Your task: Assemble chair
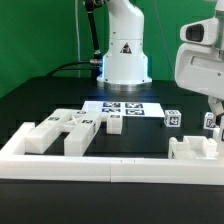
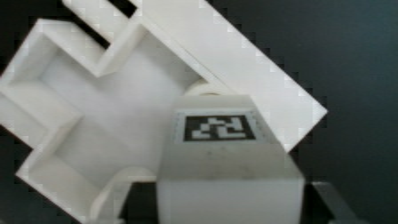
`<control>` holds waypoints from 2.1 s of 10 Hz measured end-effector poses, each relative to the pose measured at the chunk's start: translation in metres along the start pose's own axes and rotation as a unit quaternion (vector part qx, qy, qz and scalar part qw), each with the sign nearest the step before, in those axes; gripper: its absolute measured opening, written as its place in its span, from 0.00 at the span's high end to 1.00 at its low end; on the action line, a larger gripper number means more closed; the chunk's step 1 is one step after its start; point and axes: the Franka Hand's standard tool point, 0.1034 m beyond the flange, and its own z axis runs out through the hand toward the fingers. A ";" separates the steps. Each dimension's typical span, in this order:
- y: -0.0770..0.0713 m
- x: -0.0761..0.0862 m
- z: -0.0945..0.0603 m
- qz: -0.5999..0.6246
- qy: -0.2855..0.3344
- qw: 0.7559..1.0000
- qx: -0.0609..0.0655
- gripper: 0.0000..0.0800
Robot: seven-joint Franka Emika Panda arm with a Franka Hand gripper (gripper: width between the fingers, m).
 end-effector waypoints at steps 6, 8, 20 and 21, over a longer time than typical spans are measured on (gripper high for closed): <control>-0.003 -0.002 0.000 -0.176 0.006 0.984 0.005 0.19; -0.007 -0.008 0.002 -0.257 0.009 0.966 0.007 0.19; 0.003 -0.009 0.001 -0.639 0.028 0.769 -0.008 0.19; 0.003 -0.009 0.002 -0.639 0.030 0.768 -0.008 0.19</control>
Offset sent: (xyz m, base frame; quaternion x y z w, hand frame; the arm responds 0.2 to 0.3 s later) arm -0.0076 0.0025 0.0007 0.0124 0.0003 -0.0512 0.9986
